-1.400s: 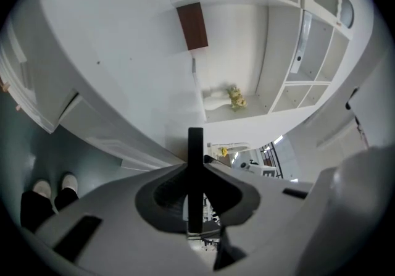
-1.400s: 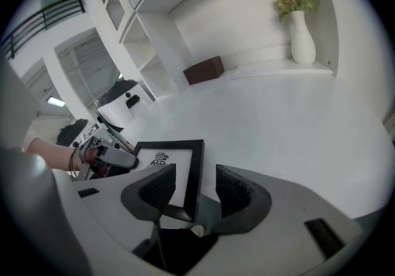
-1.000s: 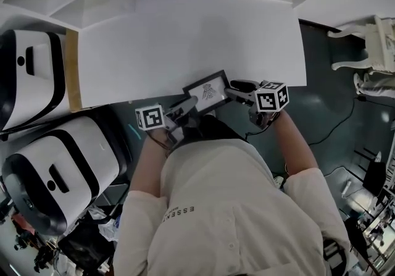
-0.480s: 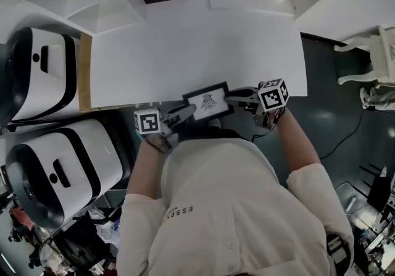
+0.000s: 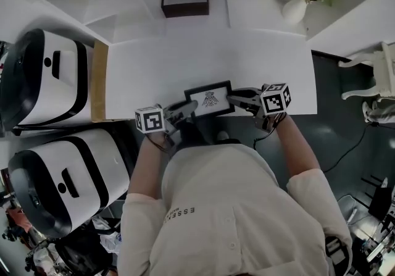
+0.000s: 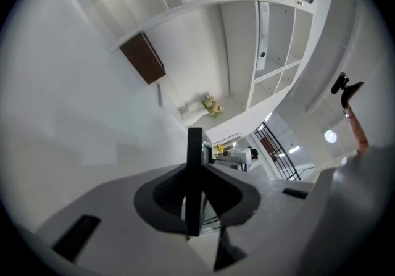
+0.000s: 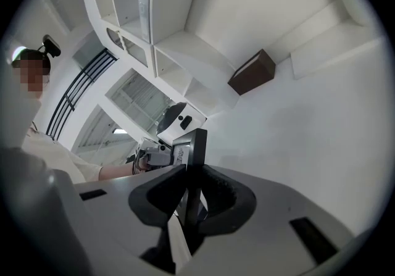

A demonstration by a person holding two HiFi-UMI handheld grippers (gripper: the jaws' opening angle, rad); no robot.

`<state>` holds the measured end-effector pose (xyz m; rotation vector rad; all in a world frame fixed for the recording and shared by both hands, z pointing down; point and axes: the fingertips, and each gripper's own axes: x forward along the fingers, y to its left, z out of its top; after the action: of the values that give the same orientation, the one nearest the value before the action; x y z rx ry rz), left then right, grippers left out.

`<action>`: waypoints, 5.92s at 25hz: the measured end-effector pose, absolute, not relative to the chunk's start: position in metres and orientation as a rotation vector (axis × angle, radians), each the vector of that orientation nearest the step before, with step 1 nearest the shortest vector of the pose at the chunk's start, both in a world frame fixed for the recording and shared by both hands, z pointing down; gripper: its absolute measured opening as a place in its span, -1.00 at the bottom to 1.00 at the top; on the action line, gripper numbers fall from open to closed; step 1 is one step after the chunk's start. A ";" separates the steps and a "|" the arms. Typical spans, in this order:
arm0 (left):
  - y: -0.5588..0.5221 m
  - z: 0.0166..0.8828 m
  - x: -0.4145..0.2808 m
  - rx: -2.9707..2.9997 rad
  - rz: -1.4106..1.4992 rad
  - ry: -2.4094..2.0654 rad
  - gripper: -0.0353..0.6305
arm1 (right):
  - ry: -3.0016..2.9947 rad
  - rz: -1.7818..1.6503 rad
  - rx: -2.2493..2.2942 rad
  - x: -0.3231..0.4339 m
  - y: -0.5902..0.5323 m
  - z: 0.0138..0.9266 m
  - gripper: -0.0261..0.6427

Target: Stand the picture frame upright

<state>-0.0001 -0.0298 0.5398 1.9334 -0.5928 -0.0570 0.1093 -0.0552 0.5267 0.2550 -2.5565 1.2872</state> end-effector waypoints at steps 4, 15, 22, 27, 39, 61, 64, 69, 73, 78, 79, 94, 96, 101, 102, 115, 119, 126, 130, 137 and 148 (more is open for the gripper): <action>-0.058 0.528 -0.032 1.973 -0.025 -0.591 -0.67 | -2.570 1.281 0.321 0.075 -0.080 0.520 -0.66; -0.123 0.519 -0.109 2.068 0.059 -0.542 -0.67 | -2.569 1.191 0.483 -0.002 -0.136 0.511 -0.65; -0.162 0.519 -0.144 2.168 0.144 -0.599 -0.67 | -2.551 1.048 0.622 -0.037 -0.170 0.516 -0.65; -0.193 0.529 -0.167 2.222 0.159 -0.646 -0.66 | -2.523 1.009 0.694 -0.060 -0.196 0.525 -0.65; -0.247 0.561 -0.207 2.346 0.371 -0.750 -0.62 | -2.443 0.783 0.801 -0.102 -0.252 0.561 -0.65; -0.296 0.583 -0.237 2.555 0.520 -0.863 -0.60 | -2.326 0.532 0.896 -0.134 -0.299 0.581 -0.65; -0.298 0.585 -0.238 2.569 0.539 -0.874 -0.59 | -2.322 0.504 0.905 -0.135 -0.300 0.580 -0.65; -0.301 0.584 -0.239 2.568 0.566 -0.901 -0.58 | -2.330 0.521 0.931 -0.135 -0.301 0.580 -0.65; -0.311 0.582 -0.243 2.576 0.602 -0.985 -0.55 | -2.326 0.499 0.969 -0.137 -0.304 0.579 -0.65; -0.313 0.581 -0.245 2.570 0.613 -1.013 -0.54 | -2.293 0.462 1.016 -0.138 -0.309 0.578 -0.65; -0.312 0.581 -0.246 2.561 0.610 -1.014 -0.54 | -2.292 0.469 1.019 -0.138 -0.310 0.578 -0.65; -0.303 0.591 -0.253 2.408 0.638 -1.079 0.07 | -2.286 0.538 1.065 -0.131 -0.313 0.573 -0.38; -0.298 0.585 -0.254 2.392 0.600 -1.086 0.15 | -2.292 0.543 1.074 -0.126 -0.309 0.568 -0.35; -0.281 0.562 -0.267 2.361 0.566 -1.212 0.15 | -2.348 0.549 1.116 -0.119 -0.293 0.546 -0.35; -0.277 0.554 -0.268 2.369 0.552 -1.242 0.15 | -2.359 0.544 1.126 -0.118 -0.289 0.541 -0.35; -0.216 0.443 -0.252 2.562 0.250 -1.360 -0.80 | -2.596 0.233 1.160 -0.116 -0.237 0.439 -0.87; -0.205 0.425 -0.251 2.604 0.242 -1.385 -0.89 | -2.642 0.188 1.164 -0.117 -0.225 0.423 -0.88; -0.184 0.406 -0.243 2.628 0.140 -1.295 -0.89 | -2.668 0.186 1.189 -0.118 -0.214 0.410 -0.88; -0.180 0.399 -0.242 2.697 0.206 -1.290 -0.89 | -2.688 0.177 1.188 -0.118 -0.209 0.403 -0.88; -0.174 0.397 -0.242 2.744 0.294 -1.315 -0.89 | -2.719 0.156 1.190 -0.114 -0.200 0.396 -0.88; -0.172 0.398 -0.244 2.721 0.336 -1.339 -0.88 | -2.731 0.117 1.214 -0.111 -0.197 0.389 -0.88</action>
<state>-0.2440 -0.1720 0.3983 2.7209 -1.3388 0.3362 -0.1111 -0.1965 0.3888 1.2139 -2.7313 0.1166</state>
